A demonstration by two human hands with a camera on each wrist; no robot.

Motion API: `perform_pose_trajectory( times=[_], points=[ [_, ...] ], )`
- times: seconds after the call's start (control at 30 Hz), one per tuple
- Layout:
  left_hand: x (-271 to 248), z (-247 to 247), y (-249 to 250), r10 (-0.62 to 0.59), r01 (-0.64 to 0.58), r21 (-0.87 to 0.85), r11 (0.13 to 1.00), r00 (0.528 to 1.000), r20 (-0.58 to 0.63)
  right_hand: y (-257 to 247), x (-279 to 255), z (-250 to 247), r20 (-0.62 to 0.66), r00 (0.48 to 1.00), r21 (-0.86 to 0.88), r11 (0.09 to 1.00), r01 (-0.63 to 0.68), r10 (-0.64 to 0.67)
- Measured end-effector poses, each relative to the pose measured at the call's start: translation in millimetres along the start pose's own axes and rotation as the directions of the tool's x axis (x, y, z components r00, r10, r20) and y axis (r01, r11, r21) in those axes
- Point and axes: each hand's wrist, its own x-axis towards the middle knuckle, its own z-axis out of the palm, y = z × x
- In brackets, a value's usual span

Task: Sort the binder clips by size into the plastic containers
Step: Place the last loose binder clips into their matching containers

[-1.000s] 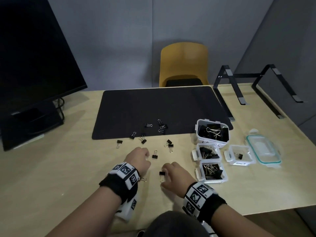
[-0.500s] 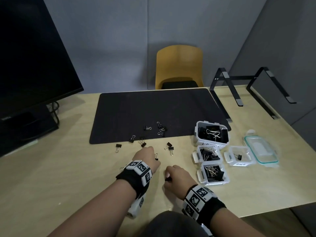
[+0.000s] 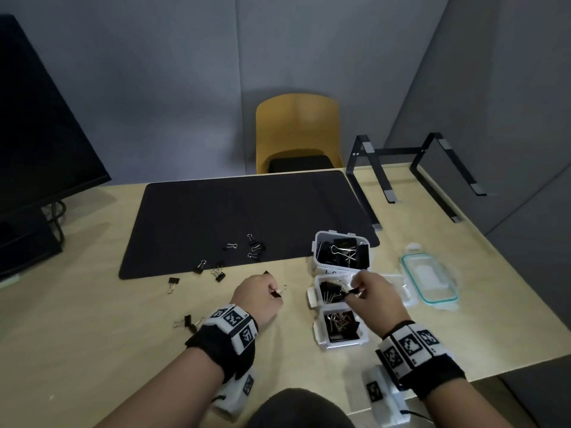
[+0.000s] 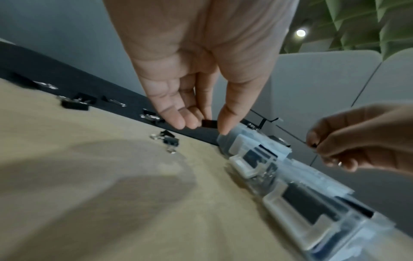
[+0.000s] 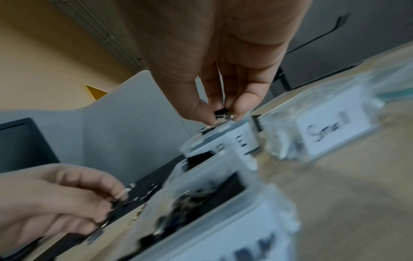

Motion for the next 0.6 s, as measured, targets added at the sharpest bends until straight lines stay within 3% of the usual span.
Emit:
perform_pose_trajectory(
  times=[0.1,0.3,0.5,0.6],
  points=[
    [-1,9,20,0.033,-0.034,-0.098,0.995,0.999,-0.017,29,9,-17,-0.054,0.997,-0.048,0.997,-0.065,0.062],
    [-5,26,53,0.099,-0.103,-0.109,0.989,0.994,-0.046,66,23,-28,-0.060,0.989,-0.080,0.987,-0.138,0.133],
    [-8,39,83,0.185,-0.186,-0.073,0.980,0.983,-0.019,94,23,-33,-0.111,0.987,0.034,0.993,-0.112,0.115],
    [-5,47,106,0.218,-0.217,-0.064,0.974,0.976,0.009,104,14,-31,-0.028,0.994,0.169,0.981,-0.098,0.104]
  ],
)
